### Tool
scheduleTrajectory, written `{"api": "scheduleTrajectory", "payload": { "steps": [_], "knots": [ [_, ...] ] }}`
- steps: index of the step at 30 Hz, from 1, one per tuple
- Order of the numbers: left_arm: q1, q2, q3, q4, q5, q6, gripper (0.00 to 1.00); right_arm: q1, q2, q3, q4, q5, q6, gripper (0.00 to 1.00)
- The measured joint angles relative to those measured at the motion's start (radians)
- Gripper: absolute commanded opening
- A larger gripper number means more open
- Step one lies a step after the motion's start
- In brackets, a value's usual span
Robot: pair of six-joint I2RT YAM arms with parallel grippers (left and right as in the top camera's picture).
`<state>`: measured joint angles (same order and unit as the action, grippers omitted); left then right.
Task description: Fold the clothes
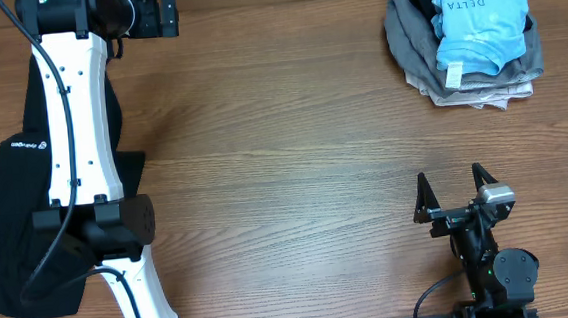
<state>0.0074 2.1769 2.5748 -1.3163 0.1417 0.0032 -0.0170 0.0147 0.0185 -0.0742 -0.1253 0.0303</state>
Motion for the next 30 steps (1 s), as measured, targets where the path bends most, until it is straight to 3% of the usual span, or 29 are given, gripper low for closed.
{"api": "scheduleTrajectory", "payload": {
  "steps": [14, 25, 30],
  "knots": [
    [-0.063, -0.025, -0.013, -0.015, 0.0, 0.0, 1.0, 0.0, 0.0, 0.0, 0.0, 0.0, 0.0, 1.0],
    [-0.139, -0.493, -0.554, -0.019, 0.003, 0.0, 1.0, 0.0, 0.0, 0.0, 0.0, 0.002, 0.0, 1.0],
    [-0.143, -0.623, -0.779, -0.024, 0.003, 0.0, 1.0, 0.0, 0.0, 0.0, 0.0, 0.002, 0.001, 1.0]
  ]
}}
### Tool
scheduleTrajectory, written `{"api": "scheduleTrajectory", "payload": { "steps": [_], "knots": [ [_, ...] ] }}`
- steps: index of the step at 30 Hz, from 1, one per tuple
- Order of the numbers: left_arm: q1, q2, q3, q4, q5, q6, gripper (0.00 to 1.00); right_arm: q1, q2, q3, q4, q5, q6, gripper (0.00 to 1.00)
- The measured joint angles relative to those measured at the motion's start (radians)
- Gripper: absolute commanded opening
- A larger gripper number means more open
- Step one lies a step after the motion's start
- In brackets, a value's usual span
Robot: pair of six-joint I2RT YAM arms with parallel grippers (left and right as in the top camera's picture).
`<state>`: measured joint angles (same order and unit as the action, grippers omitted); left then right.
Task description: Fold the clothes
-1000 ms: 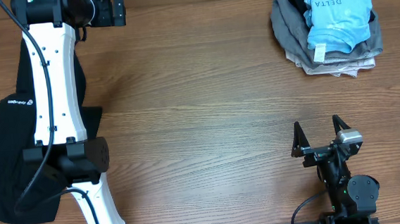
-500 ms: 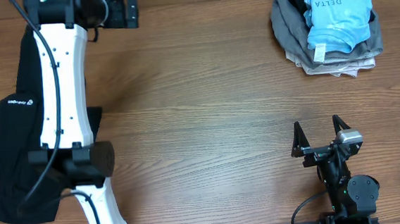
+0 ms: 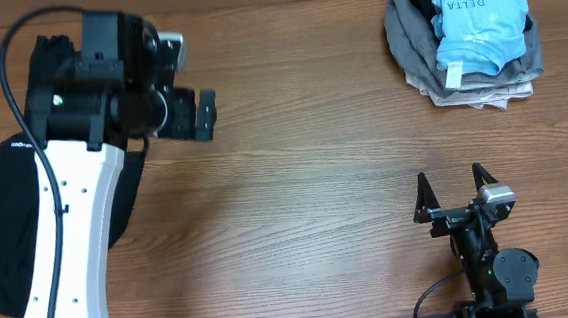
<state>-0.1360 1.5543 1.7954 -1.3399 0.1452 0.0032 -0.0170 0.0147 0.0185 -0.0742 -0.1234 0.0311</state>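
A black garment (image 3: pixel 8 228) lies crumpled at the table's left edge, much of it hidden under my white left arm. My left gripper (image 3: pixel 201 115) hangs over bare wood just right of the garment, and its jaws are too dark and foreshortened to read. Nothing visibly hangs from it. My right gripper (image 3: pixel 448 174) rests near the front right with its two fingers spread open and nothing between them.
A pile of clothes (image 3: pixel 458 67) sits at the back right, grey and beige pieces with a light blue printed shirt (image 3: pixel 479 15) on top. The wooden table (image 3: pixel 315 177) stretches between the two arms.
My left arm has pulled back from the table's far edge. Its gripper now sits nearer the front and slightly right, beside the black garment. The right arm and both lots of clothes are unchanged.
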Motion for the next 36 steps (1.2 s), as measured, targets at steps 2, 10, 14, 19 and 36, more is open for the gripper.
{"api": "scheduleTrajectory", "payload": {
  "steps": [2, 10, 14, 19, 36],
  "knots": [
    [0.0, -0.028, -0.061, 0.036, -0.001, 0.0, 1.0, 0.0, 0.0, 0.0, -0.001, 0.0, -0.001, 1.0],
    [0.0, -0.277, -0.449, 0.615, -0.005, 0.005, 1.0, 0.0, 0.0, 0.0, 0.0, 0.0, 0.0, 1.0],
    [0.0, -0.448, -0.698, 0.91, -0.005, 0.007, 1.0, 0.0, 0.0, 0.0, 0.0, 0.0, -0.001, 1.0],
    [0.007, -0.689, -1.038, 1.244, -0.007, 0.007, 1.0, 0.0, 0.0, 0.0, 0.0, 0.0, 0.0, 1.0],
    [0.16, -1.402, -1.712, 1.526, -0.008, -0.013, 1.0, 0.0, 0.0, 0.0, 0.0, 0.0, -0.001, 1.0]
  ]
}}
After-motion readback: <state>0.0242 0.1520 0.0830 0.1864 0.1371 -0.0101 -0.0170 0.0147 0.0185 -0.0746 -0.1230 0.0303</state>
